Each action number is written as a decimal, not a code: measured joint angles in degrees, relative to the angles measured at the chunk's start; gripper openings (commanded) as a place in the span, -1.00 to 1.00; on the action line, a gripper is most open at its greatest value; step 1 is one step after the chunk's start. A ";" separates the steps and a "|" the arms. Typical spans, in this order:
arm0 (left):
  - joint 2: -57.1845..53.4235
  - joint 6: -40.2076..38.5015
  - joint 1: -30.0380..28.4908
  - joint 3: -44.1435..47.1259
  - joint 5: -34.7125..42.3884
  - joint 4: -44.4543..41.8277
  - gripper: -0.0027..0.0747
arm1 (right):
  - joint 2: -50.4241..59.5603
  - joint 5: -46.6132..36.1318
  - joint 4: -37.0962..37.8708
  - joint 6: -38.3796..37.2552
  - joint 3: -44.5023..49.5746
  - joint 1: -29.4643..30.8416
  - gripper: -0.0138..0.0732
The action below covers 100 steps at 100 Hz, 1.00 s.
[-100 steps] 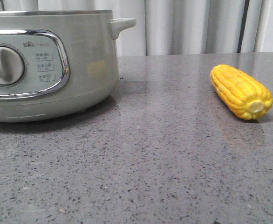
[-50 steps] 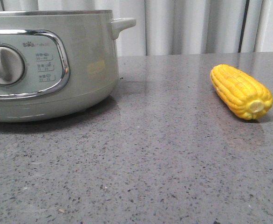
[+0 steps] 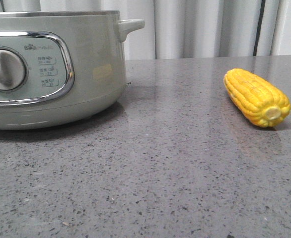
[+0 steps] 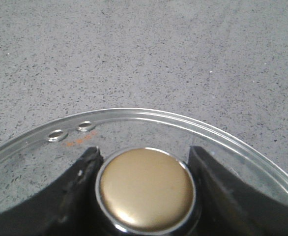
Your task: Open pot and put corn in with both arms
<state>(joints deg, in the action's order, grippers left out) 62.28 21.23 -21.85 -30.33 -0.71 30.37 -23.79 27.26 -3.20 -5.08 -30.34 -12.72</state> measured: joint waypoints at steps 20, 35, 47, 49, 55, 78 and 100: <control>1.65 0.10 1.12 0.00 -0.36 -0.02 -0.13 | 0.00 0.09 -0.36 0.10 0.00 0.00 0.53; 2.01 0.45 1.37 0.05 -0.74 -0.48 -0.13 | 0.00 0.09 -0.40 0.10 0.00 0.00 0.53; 2.01 0.53 1.92 0.05 -0.74 -0.48 -0.13 | 0.00 -0.02 -0.76 0.10 0.00 0.00 0.53; 2.01 0.53 2.11 0.05 -0.74 -0.48 -0.13 | 0.00 -0.33 -0.85 0.10 0.00 0.00 0.53; 2.01 0.53 3.22 0.05 -0.61 -0.48 -0.13 | 0.00 -1.69 -1.26 0.10 0.00 0.00 0.53; 2.01 0.53 5.80 0.13 -0.74 -1.85 0.06 | -1.84 -8.14 -3.27 0.22 0.00 0.00 0.53; 1.78 0.53 5.93 0.13 1.09 -0.77 0.08 | -5.18 -10.82 -5.09 0.22 0.00 0.00 0.53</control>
<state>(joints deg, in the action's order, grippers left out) 64.06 21.76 -15.92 -30.20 0.39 29.60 -28.97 16.44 -8.29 -4.87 -30.34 -12.72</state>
